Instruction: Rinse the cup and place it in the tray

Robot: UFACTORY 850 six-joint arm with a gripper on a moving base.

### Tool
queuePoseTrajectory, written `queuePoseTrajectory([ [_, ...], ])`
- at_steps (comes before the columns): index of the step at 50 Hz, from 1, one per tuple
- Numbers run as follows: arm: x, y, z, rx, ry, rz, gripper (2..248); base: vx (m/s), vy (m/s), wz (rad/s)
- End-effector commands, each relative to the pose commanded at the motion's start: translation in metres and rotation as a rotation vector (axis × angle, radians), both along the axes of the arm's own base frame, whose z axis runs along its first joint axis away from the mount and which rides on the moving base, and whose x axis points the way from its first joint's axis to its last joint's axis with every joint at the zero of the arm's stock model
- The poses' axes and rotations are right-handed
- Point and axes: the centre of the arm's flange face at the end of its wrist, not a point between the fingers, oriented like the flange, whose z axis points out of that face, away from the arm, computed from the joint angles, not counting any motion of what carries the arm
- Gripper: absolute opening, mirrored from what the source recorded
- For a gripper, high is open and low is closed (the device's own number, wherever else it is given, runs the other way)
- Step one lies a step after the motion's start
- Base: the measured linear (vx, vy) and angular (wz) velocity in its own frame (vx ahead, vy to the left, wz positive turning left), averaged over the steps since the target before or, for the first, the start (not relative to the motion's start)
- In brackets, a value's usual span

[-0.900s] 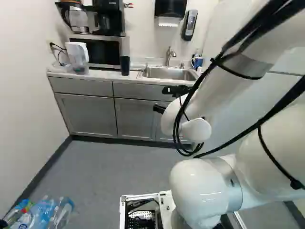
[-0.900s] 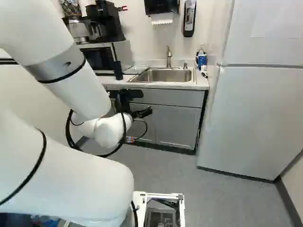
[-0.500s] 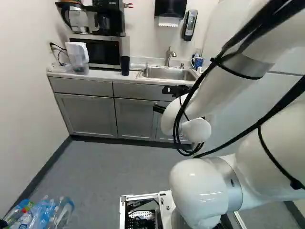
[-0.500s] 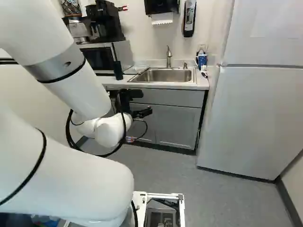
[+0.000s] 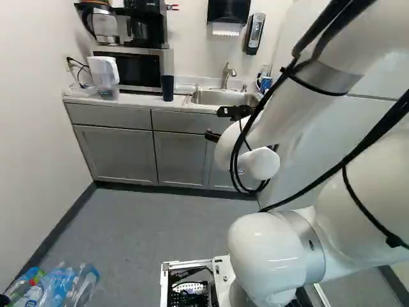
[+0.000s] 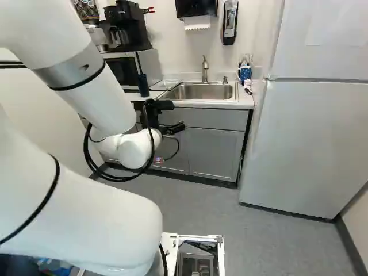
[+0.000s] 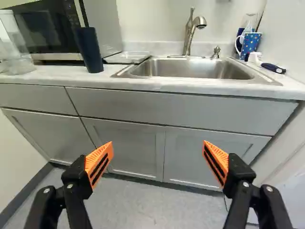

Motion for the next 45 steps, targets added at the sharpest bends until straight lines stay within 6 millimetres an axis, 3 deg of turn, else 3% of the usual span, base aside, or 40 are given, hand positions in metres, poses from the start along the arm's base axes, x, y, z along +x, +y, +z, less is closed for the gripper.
queuePoseTrajectory([
  [45,0.048,0.000,0.043,0.000,-0.055,0.000,247,0.000,0.000,0.000],
])
